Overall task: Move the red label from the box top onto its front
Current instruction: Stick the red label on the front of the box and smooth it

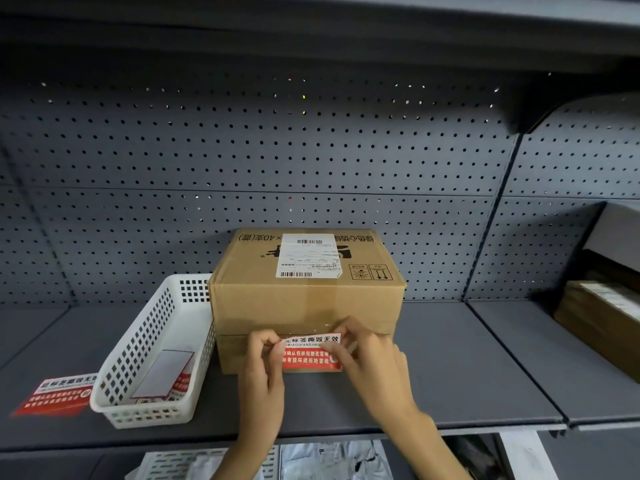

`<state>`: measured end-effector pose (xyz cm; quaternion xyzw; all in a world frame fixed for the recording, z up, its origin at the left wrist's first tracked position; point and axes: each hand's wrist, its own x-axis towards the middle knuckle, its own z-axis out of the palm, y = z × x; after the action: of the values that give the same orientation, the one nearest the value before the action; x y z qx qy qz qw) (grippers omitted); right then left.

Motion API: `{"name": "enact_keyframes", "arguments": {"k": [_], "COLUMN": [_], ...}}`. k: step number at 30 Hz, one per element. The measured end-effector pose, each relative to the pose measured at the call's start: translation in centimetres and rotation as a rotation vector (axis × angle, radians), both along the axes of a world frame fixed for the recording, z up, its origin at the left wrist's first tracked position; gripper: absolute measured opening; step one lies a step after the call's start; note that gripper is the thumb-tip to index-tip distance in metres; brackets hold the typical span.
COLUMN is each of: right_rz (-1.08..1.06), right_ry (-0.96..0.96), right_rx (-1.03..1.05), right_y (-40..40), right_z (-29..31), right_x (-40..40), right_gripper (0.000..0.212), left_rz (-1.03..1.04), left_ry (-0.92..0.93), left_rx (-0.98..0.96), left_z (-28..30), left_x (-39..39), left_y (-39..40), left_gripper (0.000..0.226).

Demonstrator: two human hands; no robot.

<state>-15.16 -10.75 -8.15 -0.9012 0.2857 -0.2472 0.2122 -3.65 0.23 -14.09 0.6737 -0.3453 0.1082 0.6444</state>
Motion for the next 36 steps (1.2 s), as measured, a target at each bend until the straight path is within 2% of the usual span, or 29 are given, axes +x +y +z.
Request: {"name": "enact_keyframes", "arguments": {"k": [4, 12, 15, 22, 27, 32, 36], "right_rz": [0.009, 0.007, 0.005, -0.001, -0.063, -0.137, -0.178], "right_ry": [-0.107, -0.265, -0.269, -0.262, -0.234, -0.224, -0.22], "right_rx": [0.016, 0.127, 0.128, 0.139, 0.083, 0.018, -0.007], "right_y": [0.2, -0.6, -1.0, -1.5, -1.8, -2.2, -2.2], "right_z": [-1.1, -1.7, -1.8, -2.1, -2.4, -2.7, -2.8], "right_x": [0.5, 1.6, 1.7, 1.7, 1.9, 2.1, 2.3], "right_gripper": [0.015, 0.02, 0.022, 0.025, 0.025, 0.031, 0.035], "left_rz": [0.025, 0.1, 0.136, 0.165, 0.216, 0.23, 0.267], "left_ry": [0.008, -0.15, -0.202, -0.147, -0.254, -0.282, -0.253], "left_rx": [-0.015, 0.082, 0.138, 0.197, 0.318, 0.307, 0.272], "left_z": [-0.1, 1.0, 1.1, 0.4, 0.5, 1.1, 1.0], "left_x": [0.3, 1.2, 1.3, 1.4, 1.8, 2.2, 2.2], "left_y": [-0.7, -1.3, -1.3, -1.8, -1.6, -1.5, -1.5], "left_gripper": [0.01, 0.019, 0.015, 0.017, 0.023, 0.043, 0.04]}}
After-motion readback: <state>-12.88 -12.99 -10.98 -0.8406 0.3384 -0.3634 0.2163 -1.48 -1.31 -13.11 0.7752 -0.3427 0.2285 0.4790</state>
